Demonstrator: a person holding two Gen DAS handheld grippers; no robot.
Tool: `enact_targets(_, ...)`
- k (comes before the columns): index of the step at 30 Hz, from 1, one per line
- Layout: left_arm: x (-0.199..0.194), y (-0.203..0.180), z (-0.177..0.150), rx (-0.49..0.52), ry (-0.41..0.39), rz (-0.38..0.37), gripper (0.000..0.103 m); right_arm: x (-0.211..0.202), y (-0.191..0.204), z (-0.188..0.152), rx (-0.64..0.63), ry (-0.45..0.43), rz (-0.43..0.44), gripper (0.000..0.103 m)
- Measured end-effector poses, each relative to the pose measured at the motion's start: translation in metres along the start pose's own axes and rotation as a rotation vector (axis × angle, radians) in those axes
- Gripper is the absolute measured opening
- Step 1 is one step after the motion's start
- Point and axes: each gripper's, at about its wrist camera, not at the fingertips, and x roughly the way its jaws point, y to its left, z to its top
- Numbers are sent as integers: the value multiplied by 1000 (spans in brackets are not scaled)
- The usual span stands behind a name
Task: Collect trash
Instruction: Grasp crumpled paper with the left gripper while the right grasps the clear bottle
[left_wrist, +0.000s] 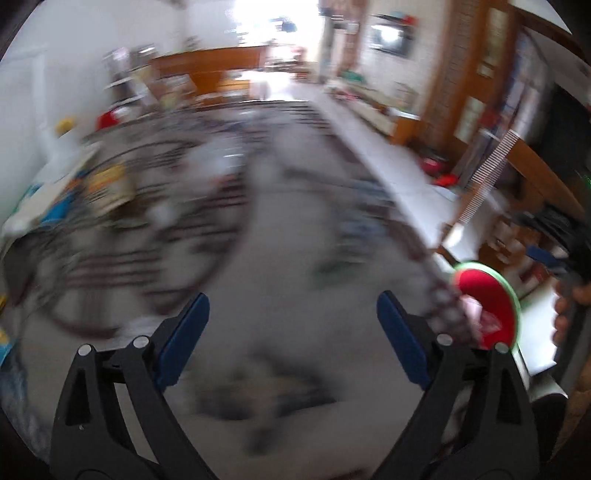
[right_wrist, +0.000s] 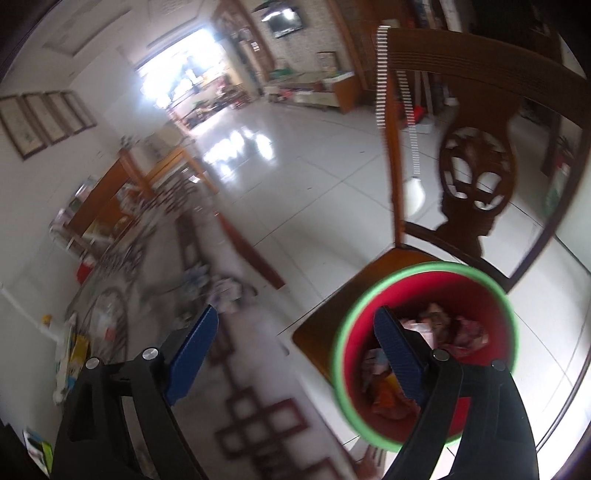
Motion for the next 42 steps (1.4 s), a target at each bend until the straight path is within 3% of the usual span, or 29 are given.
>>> enact_targets(2, -2, 31, -4, -26, 18, 54, 90, 5, 16, -4, -24, 22, 21, 84)
enact_targets(5, 8, 69, -17, -16, 109, 141, 90, 11, 34, -10, -49, 47, 34, 84)
enact_targets(7, 17, 77, -23, -12, 158, 143, 90, 14, 49, -14, -73, 56, 39, 84)
enact_targets(10, 31, 80, -28, -32, 210, 61, 89, 18, 73, -21, -121, 67, 39, 84)
enact_targets(12, 41, 79, -33, -5, 221, 81, 58, 23, 87, -26, -149, 80, 38, 84)
enact_targets(13, 44, 78, -34, 6, 226, 102, 50, 24, 93, -28, -162, 86, 39, 84)
enact_targets(17, 33, 94, -35, -69, 200, 17, 48, 28, 121, -40, -233, 91, 48, 84)
enact_targets(21, 23, 110, -29, -126, 156, 4, 48, 33, 147, -52, -324, 96, 66, 84)
enact_targets(25, 6, 116, -22, -161, 108, -51, 48, 38, 158, -58, -299, 111, 144, 84)
enact_targets(28, -6, 112, -19, -158, 78, -97, 49, 46, 177, -62, -326, 106, 139, 84)
enact_targets(32, -14, 119, -16, -204, 59, -172, 49, 69, 216, -75, -414, 163, 133, 84)
enact_targets(37, -22, 134, -15, -273, 39, -234, 49, 110, 279, -76, -410, 222, 149, 84)
enact_targets(42, -18, 152, -16, -342, 27, -230, 49, 148, 340, -69, -359, 251, 143, 84)
